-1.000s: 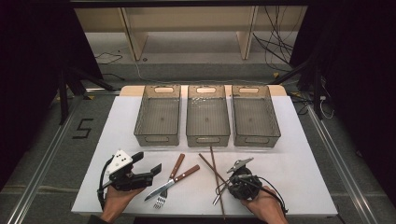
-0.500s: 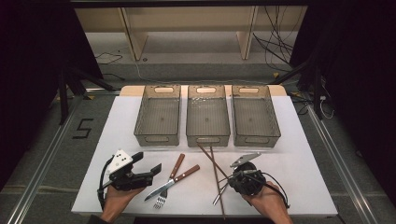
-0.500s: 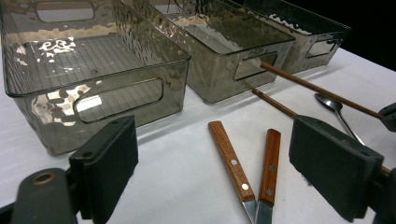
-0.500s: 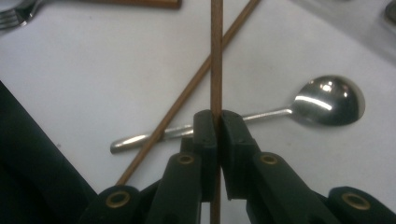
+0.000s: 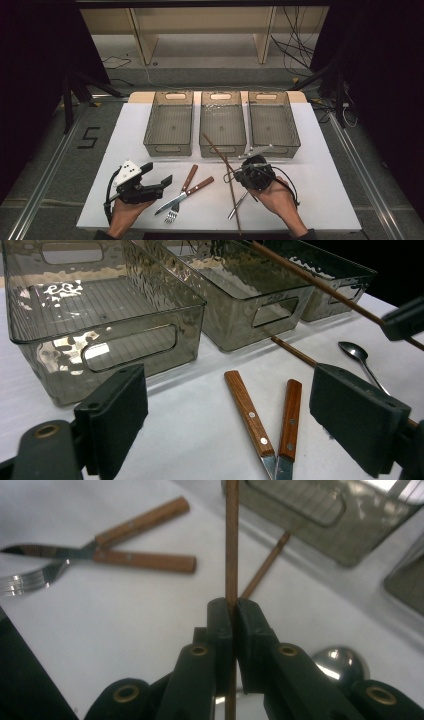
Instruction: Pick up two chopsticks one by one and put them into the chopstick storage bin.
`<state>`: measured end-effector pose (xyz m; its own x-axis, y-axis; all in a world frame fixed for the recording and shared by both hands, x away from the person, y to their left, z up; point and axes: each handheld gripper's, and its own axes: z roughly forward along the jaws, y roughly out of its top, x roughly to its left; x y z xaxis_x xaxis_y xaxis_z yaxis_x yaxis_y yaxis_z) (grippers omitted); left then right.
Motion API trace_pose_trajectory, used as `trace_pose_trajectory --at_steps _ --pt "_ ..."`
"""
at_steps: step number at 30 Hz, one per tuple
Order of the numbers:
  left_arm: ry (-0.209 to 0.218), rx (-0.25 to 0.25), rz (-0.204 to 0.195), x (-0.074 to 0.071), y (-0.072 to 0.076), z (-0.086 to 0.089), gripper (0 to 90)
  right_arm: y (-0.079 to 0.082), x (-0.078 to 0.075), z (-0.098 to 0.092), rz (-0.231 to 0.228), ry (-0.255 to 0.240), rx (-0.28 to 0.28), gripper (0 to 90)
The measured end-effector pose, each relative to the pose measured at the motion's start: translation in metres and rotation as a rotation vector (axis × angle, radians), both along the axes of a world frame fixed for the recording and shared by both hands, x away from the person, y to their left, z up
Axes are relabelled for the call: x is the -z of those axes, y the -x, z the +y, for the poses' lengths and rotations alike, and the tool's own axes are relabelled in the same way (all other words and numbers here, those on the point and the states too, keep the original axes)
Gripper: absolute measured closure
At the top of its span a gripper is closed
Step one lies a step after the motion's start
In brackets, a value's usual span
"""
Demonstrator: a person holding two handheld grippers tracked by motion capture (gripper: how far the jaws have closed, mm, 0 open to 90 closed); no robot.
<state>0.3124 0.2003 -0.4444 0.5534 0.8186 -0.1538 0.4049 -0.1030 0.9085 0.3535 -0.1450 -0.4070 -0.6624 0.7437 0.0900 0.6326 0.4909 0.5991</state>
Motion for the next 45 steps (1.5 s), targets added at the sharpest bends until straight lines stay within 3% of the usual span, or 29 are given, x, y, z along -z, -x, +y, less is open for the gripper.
trace_pose_trajectory --at_steps 20,27,45 --pt "0.002 -0.002 0.003 0.000 -0.001 0.001 15.2 -0.053 -0.030 0.046 -0.041 -0.061 0.006 85.9" --pt "0.009 -0.006 0.004 0.000 -0.001 0.002 15.2 -0.070 -0.040 0.062 -0.051 -0.055 0.011 85.9" --pt "0.014 0.002 0.005 0.000 -0.001 0.002 15.2 -0.128 -0.048 0.112 -0.010 -0.088 0.043 85.9"
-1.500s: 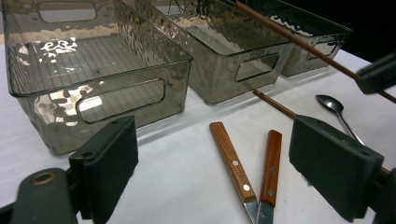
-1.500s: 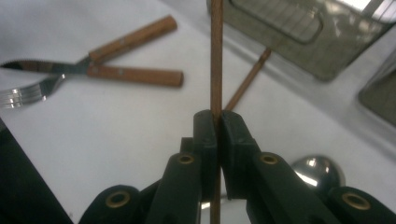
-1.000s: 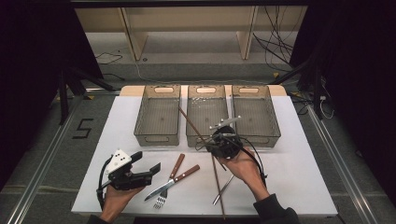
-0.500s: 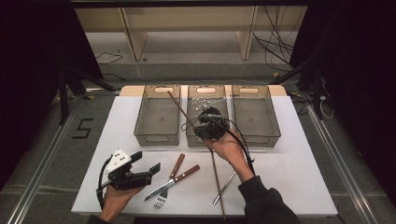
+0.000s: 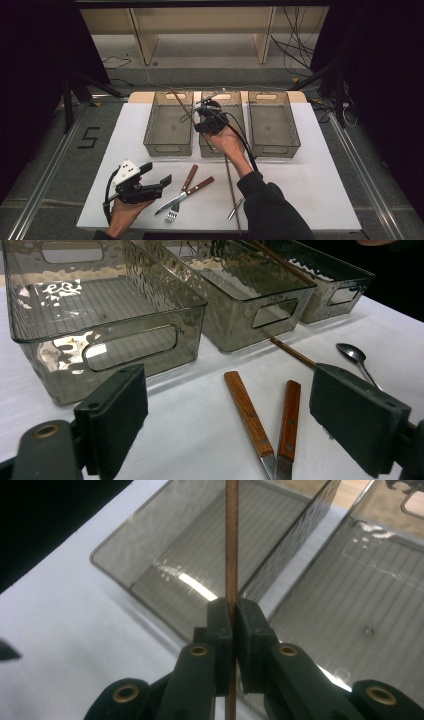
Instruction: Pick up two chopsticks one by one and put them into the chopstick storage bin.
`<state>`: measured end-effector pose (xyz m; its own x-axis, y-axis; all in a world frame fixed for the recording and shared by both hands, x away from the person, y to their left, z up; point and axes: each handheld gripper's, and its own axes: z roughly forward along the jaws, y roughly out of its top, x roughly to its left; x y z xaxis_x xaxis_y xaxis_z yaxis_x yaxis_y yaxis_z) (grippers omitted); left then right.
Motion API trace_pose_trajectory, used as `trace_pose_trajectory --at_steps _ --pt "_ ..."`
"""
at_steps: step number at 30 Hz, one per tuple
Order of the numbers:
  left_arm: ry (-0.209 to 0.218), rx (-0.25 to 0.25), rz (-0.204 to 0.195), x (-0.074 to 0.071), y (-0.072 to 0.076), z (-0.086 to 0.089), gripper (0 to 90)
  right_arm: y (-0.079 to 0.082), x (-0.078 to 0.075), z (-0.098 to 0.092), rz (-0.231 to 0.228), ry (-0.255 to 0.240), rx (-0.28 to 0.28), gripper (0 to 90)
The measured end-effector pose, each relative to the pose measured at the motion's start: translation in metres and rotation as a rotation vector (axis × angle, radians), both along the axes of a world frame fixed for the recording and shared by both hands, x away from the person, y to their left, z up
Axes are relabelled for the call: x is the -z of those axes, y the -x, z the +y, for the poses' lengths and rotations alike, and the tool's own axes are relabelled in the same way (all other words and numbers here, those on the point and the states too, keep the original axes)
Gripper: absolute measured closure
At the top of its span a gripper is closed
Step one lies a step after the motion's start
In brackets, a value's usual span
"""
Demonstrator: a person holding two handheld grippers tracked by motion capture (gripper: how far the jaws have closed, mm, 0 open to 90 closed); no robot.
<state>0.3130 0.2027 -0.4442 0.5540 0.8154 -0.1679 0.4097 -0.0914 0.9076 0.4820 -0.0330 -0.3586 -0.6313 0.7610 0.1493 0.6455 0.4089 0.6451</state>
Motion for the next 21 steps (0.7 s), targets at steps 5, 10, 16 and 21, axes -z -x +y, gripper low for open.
trace_pose_trajectory --at_steps 5,10,16,21 --pt "0.002 0.000 -0.001 0.000 0.000 0.001 15.2 -0.018 0.001 0.013 0.020 -0.015 0.018 85.9" --pt "0.001 0.002 -0.005 0.000 0.000 0.001 15.2 -0.031 0.002 0.030 0.030 -0.010 0.032 85.9" --pt "0.005 0.004 -0.004 -0.001 0.000 0.001 15.2 -0.040 0.004 0.045 0.035 -0.005 0.040 85.9" --pt "0.008 0.000 -0.006 -0.001 0.000 0.002 15.2 -0.047 0.008 0.058 0.043 0.013 0.044 85.8"
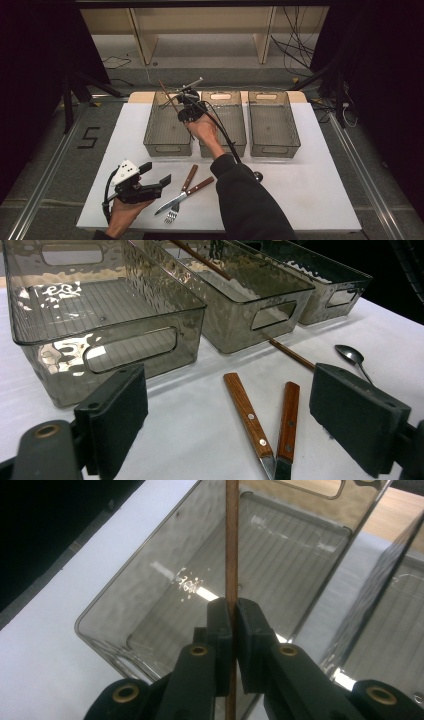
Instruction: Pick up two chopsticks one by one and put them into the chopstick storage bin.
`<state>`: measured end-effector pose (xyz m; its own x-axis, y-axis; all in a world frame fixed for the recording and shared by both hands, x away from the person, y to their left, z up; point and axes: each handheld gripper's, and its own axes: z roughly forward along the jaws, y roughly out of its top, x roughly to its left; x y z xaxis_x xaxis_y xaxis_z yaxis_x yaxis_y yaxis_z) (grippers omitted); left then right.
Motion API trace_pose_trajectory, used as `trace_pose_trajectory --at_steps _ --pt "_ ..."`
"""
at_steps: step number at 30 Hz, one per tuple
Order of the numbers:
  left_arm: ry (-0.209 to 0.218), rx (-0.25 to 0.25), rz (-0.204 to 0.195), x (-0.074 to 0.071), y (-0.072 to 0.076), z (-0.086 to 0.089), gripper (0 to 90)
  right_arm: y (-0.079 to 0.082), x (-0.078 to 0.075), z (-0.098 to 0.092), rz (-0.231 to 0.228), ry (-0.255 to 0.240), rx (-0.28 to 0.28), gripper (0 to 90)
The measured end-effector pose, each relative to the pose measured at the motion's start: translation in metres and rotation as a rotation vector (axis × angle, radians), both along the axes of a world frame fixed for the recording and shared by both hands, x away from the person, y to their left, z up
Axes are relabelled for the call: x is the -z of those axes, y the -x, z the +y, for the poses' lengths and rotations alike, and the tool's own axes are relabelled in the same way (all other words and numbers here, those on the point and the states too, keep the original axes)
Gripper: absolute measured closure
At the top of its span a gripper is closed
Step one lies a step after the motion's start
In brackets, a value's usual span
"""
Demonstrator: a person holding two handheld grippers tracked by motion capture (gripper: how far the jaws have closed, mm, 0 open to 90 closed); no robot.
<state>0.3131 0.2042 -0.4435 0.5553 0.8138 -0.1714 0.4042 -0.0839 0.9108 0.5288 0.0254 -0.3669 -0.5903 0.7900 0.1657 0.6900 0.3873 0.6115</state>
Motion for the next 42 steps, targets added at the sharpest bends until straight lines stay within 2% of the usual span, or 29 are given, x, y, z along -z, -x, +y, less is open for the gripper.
trace_pose_trajectory --at_steps 9,27,29,30,31,32,33,34,35,36,42 --pt "-0.001 0.001 0.002 -0.001 0.000 0.000 15.2 -0.006 0.004 0.016 0.009 0.015 0.016 85.8" --pt "0.000 0.005 -0.001 -0.001 0.000 0.000 15.2 -0.015 0.020 0.021 0.048 0.015 0.064 85.2" --pt "0.001 0.005 -0.001 -0.001 0.000 0.000 15.2 -0.015 0.022 0.022 0.048 0.007 0.069 82.9" --pt "0.001 0.006 -0.001 -0.001 0.000 0.000 15.2 -0.015 0.022 0.023 0.049 0.004 0.069 77.5" --pt "0.001 0.006 0.001 -0.001 0.000 0.000 15.2 -0.016 0.024 0.023 0.067 0.000 0.066 66.0" --pt "0.001 0.006 0.001 -0.001 0.000 0.001 15.2 -0.015 0.024 0.023 0.069 -0.006 0.068 61.1" --pt "0.003 0.005 0.002 -0.001 0.000 0.001 15.2 -0.015 0.024 0.023 0.069 -0.006 0.068 61.1" --pt "0.002 0.004 0.000 -0.001 0.000 0.001 15.2 -0.014 0.023 0.022 0.064 -0.017 0.061 55.6" --pt "0.003 0.003 0.001 -0.001 0.000 0.001 15.2 -0.014 0.023 0.022 0.064 -0.017 0.061 55.6" --pt "0.002 0.004 0.000 -0.001 0.000 0.001 15.2 -0.012 0.020 0.021 0.054 -0.022 0.057 49.3" --pt "0.000 0.003 0.000 0.000 0.000 0.000 15.2 -0.006 0.008 0.015 0.028 -0.035 0.021 40.2"
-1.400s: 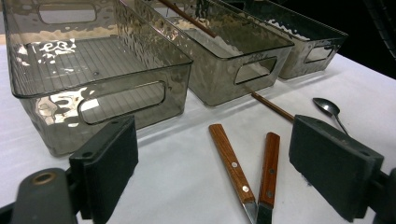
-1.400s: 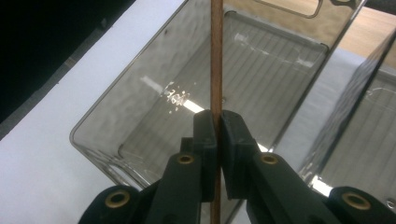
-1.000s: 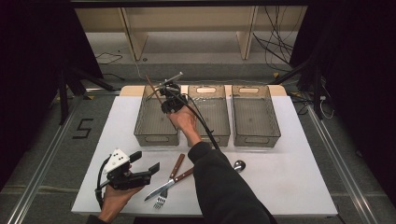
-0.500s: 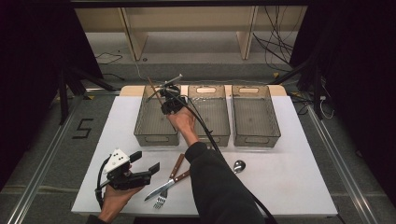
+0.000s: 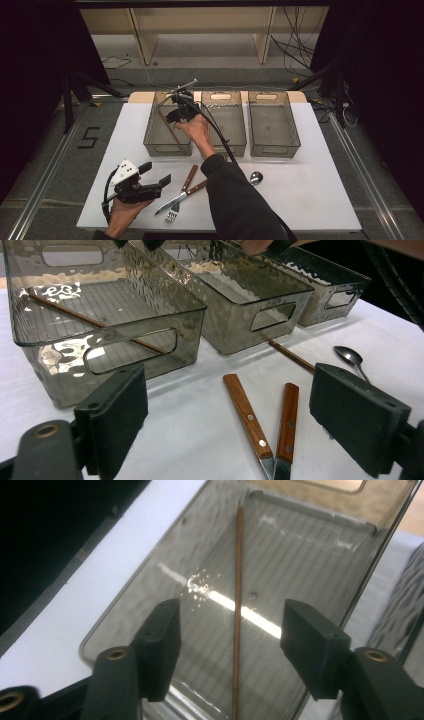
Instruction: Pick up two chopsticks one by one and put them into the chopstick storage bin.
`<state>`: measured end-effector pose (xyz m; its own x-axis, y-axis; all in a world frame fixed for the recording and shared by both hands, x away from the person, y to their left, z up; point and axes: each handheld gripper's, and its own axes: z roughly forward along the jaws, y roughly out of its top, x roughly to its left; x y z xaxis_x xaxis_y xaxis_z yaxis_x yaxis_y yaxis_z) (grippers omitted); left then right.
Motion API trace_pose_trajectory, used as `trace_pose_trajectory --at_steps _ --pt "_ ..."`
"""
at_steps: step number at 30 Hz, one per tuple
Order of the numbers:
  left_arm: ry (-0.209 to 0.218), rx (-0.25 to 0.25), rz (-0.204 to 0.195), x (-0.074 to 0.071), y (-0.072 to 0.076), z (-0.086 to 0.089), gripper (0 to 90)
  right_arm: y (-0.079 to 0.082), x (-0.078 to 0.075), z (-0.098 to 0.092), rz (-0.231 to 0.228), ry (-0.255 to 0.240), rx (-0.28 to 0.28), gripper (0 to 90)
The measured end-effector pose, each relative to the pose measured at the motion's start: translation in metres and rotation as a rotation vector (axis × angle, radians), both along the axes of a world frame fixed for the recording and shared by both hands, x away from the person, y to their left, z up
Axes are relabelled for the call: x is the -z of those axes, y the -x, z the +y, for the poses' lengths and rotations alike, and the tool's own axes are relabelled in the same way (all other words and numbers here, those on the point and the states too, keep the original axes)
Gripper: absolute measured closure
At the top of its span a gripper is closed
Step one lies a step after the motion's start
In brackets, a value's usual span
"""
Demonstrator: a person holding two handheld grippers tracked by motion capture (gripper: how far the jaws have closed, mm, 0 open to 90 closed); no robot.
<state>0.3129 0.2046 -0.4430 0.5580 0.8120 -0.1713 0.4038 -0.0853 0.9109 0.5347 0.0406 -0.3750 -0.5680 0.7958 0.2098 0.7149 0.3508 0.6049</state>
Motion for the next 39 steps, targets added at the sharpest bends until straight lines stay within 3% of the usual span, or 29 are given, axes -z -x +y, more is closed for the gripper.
trace_pose_trajectory --at_steps 10,21,34,39 --pt "0.000 -0.003 0.002 0.000 0.000 0.000 15.2 0.027 -0.021 -0.040 -0.056 -0.019 -0.061 31.1" --pt "0.003 -0.007 0.008 0.000 -0.001 0.000 15.2 0.061 -0.028 -0.080 -0.100 -0.035 -0.093 28.7" --pt "-0.001 -0.010 0.009 0.001 -0.001 0.000 15.2 0.112 -0.020 -0.122 -0.108 -0.063 -0.125 26.8" --pt "-0.003 -0.011 0.010 0.001 -0.001 -0.001 15.2 0.128 -0.006 -0.138 -0.086 -0.019 -0.116 27.6"
